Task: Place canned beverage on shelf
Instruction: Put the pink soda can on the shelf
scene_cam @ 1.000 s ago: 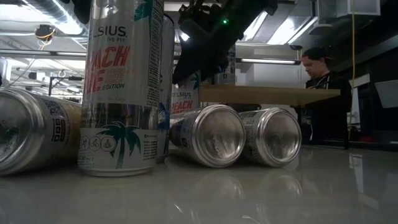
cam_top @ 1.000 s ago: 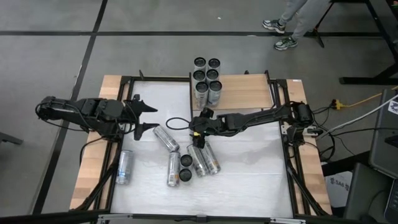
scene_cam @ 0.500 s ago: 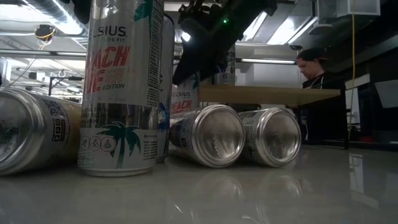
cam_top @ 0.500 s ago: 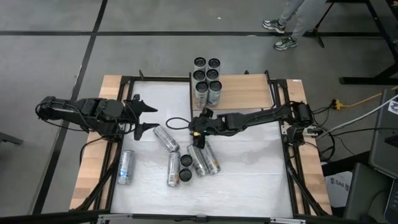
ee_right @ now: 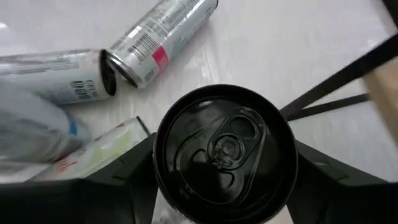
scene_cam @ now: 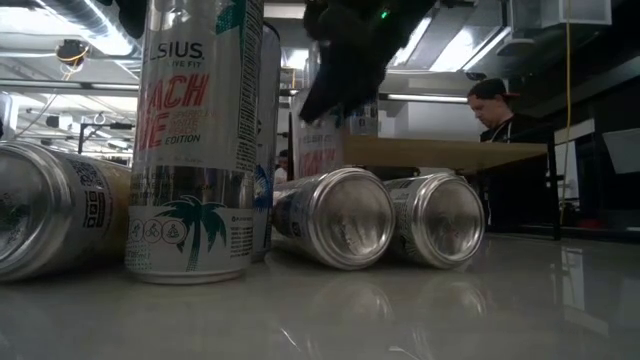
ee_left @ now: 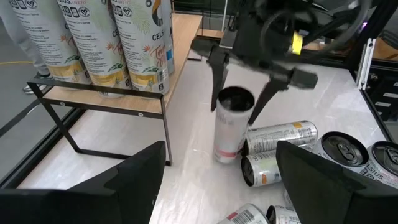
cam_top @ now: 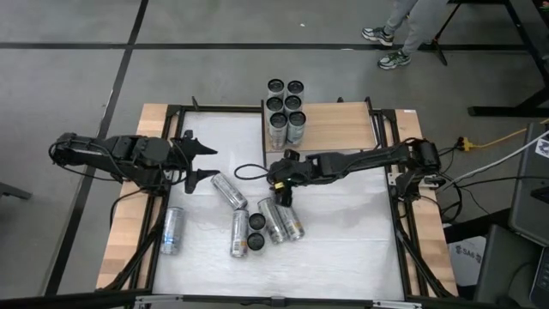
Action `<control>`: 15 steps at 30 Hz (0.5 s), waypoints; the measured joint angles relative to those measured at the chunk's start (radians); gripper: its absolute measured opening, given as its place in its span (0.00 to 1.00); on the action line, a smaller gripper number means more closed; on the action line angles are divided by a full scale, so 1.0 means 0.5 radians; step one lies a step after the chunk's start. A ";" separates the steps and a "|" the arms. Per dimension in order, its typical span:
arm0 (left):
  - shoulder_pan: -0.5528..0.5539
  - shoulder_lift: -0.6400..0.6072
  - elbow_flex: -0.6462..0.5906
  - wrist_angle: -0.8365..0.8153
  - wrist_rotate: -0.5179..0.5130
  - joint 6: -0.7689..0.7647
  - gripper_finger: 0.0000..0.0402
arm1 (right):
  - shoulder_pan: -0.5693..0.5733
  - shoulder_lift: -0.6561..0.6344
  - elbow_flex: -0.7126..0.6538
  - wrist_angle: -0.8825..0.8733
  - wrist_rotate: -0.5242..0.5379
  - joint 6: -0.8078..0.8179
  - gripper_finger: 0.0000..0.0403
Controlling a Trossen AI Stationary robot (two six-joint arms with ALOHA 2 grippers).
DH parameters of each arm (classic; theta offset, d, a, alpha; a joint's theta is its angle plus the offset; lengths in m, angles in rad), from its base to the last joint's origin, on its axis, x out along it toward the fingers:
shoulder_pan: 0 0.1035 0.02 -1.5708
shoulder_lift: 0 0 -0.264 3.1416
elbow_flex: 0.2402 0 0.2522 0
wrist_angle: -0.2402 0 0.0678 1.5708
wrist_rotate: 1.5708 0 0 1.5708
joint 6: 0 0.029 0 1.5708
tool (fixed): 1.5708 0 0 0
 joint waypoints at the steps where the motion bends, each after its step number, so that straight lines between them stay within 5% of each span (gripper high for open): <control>1: -0.001 0.000 0.000 -0.001 0.000 0.000 0.74 | 0.000 -0.039 0.000 -0.027 -0.002 -0.001 0.63; 15: -0.001 0.000 0.000 0.000 -0.001 -0.001 0.74 | -0.016 -0.657 0.004 -0.554 -0.140 0.002 0.63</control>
